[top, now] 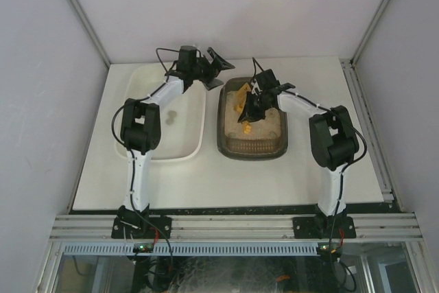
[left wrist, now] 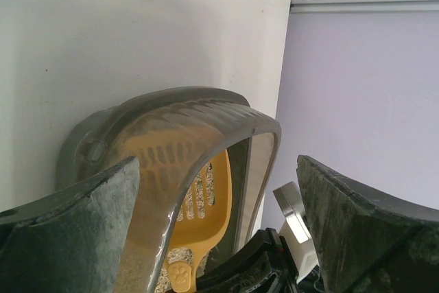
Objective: Clean the litter box
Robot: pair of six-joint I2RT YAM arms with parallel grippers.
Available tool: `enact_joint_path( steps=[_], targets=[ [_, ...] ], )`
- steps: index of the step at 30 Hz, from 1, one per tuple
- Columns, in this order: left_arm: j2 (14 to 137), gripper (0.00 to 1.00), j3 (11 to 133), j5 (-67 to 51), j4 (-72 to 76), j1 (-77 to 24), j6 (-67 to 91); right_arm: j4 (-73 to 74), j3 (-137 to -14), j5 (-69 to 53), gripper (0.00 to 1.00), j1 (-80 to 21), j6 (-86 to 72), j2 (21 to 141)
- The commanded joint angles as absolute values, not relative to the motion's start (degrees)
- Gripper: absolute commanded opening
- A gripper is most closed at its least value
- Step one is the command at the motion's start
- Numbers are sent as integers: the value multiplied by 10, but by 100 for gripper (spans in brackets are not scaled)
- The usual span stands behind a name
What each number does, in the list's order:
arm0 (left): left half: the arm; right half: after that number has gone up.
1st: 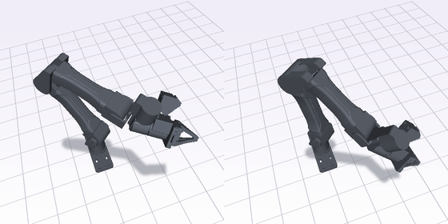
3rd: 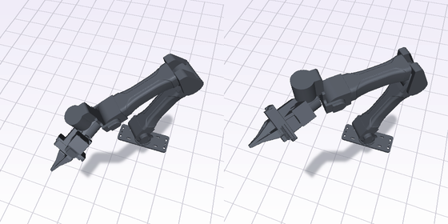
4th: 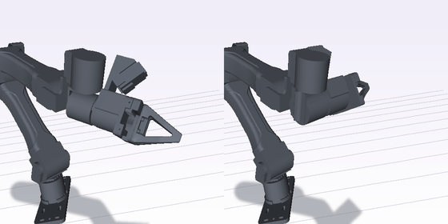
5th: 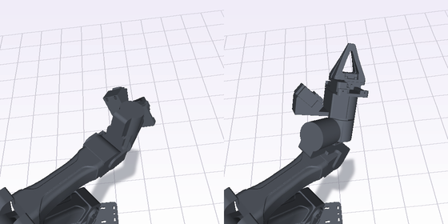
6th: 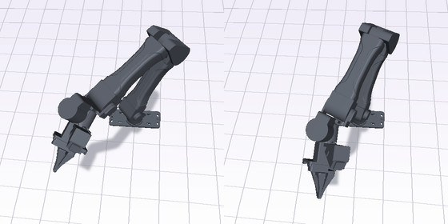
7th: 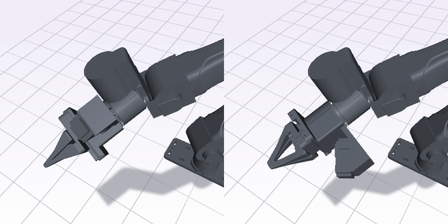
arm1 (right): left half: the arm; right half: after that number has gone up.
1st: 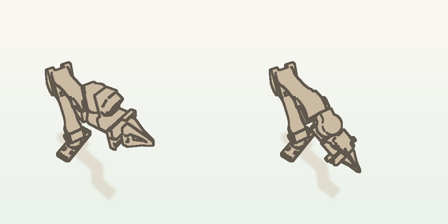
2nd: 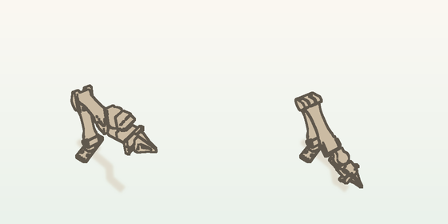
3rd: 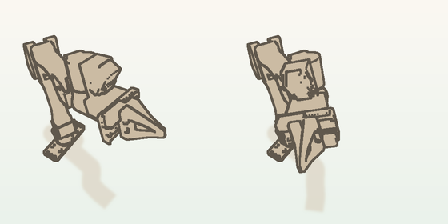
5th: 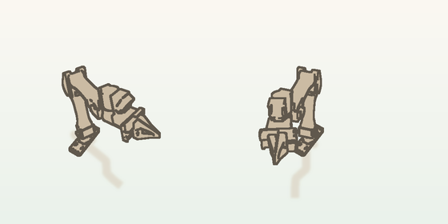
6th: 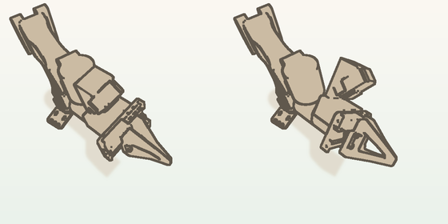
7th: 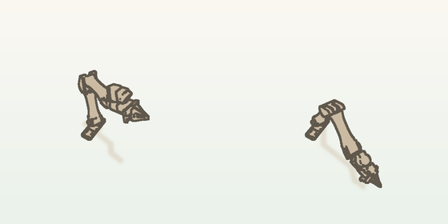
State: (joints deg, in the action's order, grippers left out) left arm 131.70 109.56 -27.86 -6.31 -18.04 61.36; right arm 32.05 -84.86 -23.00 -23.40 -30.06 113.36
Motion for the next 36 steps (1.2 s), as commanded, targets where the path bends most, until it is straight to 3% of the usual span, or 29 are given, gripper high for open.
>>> enact_joint_path(
  steps=[1,13,20,28,36],
  targets=[
    [1307,100,1127,-291,-34,-184,606,263,-878,-287,0,-245,-335,1156],
    [1300,100,1110,-298,-36,-184,594,253,-918,-339,0,-276,-344,1220],
    [1282,100,1090,-318,-36,-177,586,-59,-720,-450,0,-220,-461,1165],
    [1273,100,1077,-321,-32,-174,581,-243,-621,-473,0,-188,-543,1139],
    [1252,100,1053,-323,-32,-169,571,-121,-617,-452,0,-183,-493,1068]
  ],
)
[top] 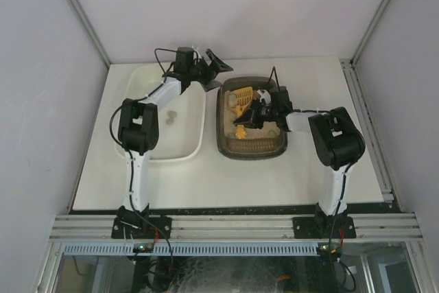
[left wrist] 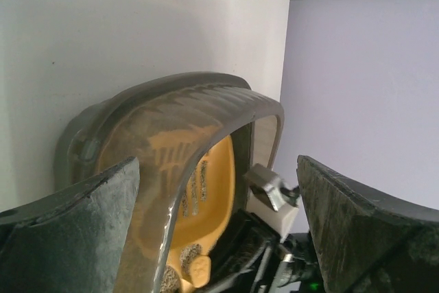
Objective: Clean the litter box
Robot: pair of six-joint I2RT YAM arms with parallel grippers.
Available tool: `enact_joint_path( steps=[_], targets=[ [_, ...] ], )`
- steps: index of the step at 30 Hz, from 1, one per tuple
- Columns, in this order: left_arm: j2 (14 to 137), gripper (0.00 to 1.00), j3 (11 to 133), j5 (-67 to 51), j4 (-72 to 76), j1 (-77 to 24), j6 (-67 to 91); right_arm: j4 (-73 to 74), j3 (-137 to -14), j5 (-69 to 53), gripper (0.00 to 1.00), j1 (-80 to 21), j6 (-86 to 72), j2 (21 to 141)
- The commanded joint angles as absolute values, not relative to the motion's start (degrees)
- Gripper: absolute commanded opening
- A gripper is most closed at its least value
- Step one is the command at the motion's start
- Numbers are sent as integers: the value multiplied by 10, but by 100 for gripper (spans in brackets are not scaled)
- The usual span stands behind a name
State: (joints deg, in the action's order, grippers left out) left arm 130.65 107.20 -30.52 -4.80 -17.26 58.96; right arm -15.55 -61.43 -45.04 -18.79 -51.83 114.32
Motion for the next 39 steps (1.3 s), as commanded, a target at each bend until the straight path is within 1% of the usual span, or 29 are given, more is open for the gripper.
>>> enact_joint_path(
  steps=[1,5,9,12,14,17,19,23,28,31,35,39],
  targets=[
    [1247,100,1047,-323,-32,-169,569,-101,-617,-448,0,-184,-482,1058],
    [1223,100,1023,-320,-37,-168,561,-48,-616,-446,0,-178,-451,1031],
    [1193,100,1005,-313,-68,-168,536,-42,-600,-474,0,-169,-467,1019],
    [1154,100,1017,-277,-148,-166,468,-45,-562,-477,0,-164,-476,984],
    [1126,100,1032,-251,-212,-167,411,-54,-529,-471,0,-161,-474,941],
    [1076,100,1037,-211,-296,-166,329,-93,-478,-481,0,-155,-481,894],
    [1040,100,1028,-189,-339,-167,285,-155,-444,-501,0,-151,-497,868],
    [948,100,976,-143,-394,-166,211,-246,-382,-513,0,-151,-509,806],
    [842,100,902,-83,-438,-166,138,-234,-343,-459,0,-155,-435,751],
    [779,100,854,-33,-436,-166,113,-267,-323,-464,0,-153,-421,747],
    [705,100,789,22,-422,-165,93,-312,-296,-428,0,-155,-407,747],
    [662,100,767,60,-426,-166,91,-289,-296,-382,0,-175,-359,745]
  ],
)
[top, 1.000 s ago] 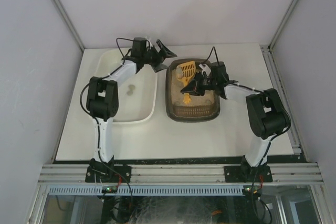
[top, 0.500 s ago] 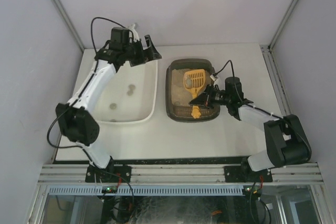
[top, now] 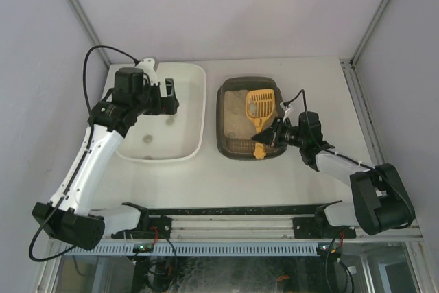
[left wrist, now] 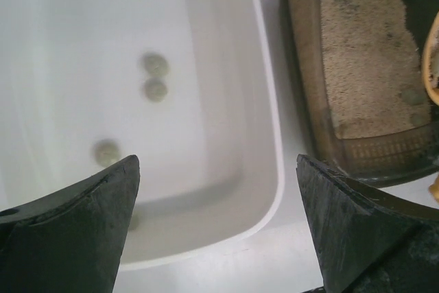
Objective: Clean the litter box
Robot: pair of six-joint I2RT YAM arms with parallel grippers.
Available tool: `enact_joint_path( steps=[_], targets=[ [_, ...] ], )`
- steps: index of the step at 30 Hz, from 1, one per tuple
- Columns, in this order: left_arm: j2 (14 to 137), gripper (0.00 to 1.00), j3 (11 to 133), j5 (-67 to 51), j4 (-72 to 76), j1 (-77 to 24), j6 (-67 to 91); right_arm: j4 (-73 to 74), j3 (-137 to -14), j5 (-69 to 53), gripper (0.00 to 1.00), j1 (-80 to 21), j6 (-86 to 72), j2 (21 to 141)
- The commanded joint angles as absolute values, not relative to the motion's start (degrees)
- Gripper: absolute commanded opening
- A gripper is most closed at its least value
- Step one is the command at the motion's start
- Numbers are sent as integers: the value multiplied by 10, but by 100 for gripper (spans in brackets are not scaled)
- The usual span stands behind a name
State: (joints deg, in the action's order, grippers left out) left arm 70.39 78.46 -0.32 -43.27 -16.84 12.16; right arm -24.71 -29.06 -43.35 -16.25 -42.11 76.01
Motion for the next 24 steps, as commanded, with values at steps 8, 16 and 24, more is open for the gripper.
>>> enact_joint_path(
  steps=[8,16,24],
  targets=[
    [646,100,743,88,-440,-166,76,-212,-321,-308,0,-189,-280,730],
    [632,100,701,77,-421,-166,82,-166,-348,-339,0,-187,-275,726],
    [628,100,690,64,-416,-166,78,-202,-371,-450,0,-177,-389,821]
  ],
)
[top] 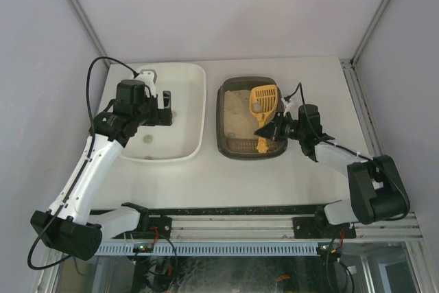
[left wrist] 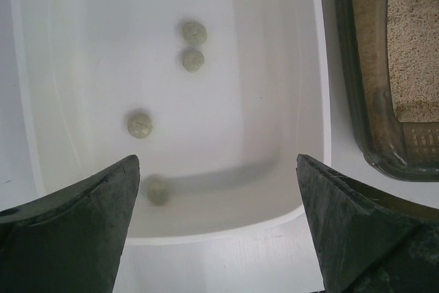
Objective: Clean the litter box
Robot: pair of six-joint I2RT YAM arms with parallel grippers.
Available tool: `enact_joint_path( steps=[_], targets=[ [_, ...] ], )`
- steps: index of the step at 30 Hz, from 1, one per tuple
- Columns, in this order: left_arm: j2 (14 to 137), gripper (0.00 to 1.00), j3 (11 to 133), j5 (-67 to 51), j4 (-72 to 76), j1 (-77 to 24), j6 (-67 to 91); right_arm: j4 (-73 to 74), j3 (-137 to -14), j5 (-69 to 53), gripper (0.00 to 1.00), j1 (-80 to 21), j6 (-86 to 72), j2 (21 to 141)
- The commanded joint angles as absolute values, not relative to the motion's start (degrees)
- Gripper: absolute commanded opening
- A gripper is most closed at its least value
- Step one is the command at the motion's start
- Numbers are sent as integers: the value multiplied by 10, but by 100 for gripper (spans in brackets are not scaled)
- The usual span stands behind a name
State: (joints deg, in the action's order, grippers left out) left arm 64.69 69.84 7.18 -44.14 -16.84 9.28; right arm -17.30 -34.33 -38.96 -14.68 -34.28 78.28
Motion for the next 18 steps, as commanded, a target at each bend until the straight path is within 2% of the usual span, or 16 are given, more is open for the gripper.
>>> enact_joint_path(
  steps=[1,7,11,15,18],
  targets=[
    [628,100,690,64,-415,-166,78,-193,-382,-459,0,-191,-387,830],
    [631,100,689,70,-413,-166,73,-366,-363,-524,0,-129,-539,878],
    [633,100,688,69,-413,-166,71,-361,-386,-543,0,-158,-552,901],
    [635,100,691,67,-415,-166,70,-503,-359,-566,0,-101,-662,938],
    [637,100,694,66,-418,-166,71,-394,-388,-567,0,-122,-596,926]
  ],
)
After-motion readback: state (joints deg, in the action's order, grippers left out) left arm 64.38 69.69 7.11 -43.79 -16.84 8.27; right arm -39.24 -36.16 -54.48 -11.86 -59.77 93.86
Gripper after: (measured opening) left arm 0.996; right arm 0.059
